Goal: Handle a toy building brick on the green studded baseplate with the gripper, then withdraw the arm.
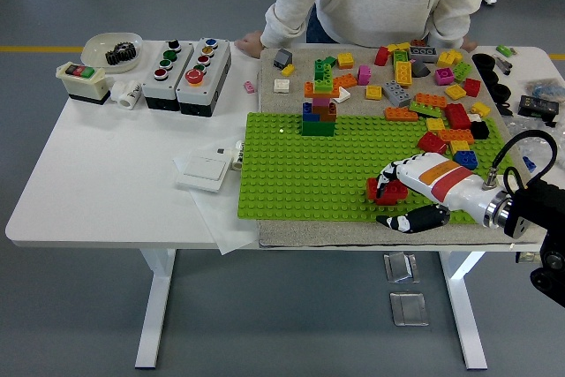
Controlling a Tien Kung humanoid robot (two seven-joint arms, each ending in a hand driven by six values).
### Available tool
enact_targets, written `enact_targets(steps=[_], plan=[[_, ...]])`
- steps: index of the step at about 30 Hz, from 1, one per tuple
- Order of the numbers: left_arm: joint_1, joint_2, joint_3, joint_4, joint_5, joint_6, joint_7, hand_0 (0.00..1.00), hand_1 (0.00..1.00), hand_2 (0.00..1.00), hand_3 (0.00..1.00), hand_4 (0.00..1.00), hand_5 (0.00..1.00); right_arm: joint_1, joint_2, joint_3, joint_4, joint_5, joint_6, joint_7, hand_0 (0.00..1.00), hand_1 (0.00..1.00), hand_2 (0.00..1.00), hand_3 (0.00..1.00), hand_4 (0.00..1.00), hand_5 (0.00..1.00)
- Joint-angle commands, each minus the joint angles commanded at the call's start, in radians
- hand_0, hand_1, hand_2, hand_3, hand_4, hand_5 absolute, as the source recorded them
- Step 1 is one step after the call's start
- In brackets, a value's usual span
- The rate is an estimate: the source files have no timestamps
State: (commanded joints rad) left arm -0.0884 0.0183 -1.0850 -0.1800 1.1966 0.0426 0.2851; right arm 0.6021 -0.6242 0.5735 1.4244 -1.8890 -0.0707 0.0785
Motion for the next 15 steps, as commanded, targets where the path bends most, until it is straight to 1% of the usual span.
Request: enact_targets(steps=[15], plan=[[-0.001,-0.001,0.0,0.0,-0.001,0.001,0.0,0.778,0.716,0.677,0.565,0.589,0.608,-0.004,0.001,-0.008,-0.01,-0.002,-0.001,0.002,0.677,0.661,0.695,0.554,0.755,0.485]])
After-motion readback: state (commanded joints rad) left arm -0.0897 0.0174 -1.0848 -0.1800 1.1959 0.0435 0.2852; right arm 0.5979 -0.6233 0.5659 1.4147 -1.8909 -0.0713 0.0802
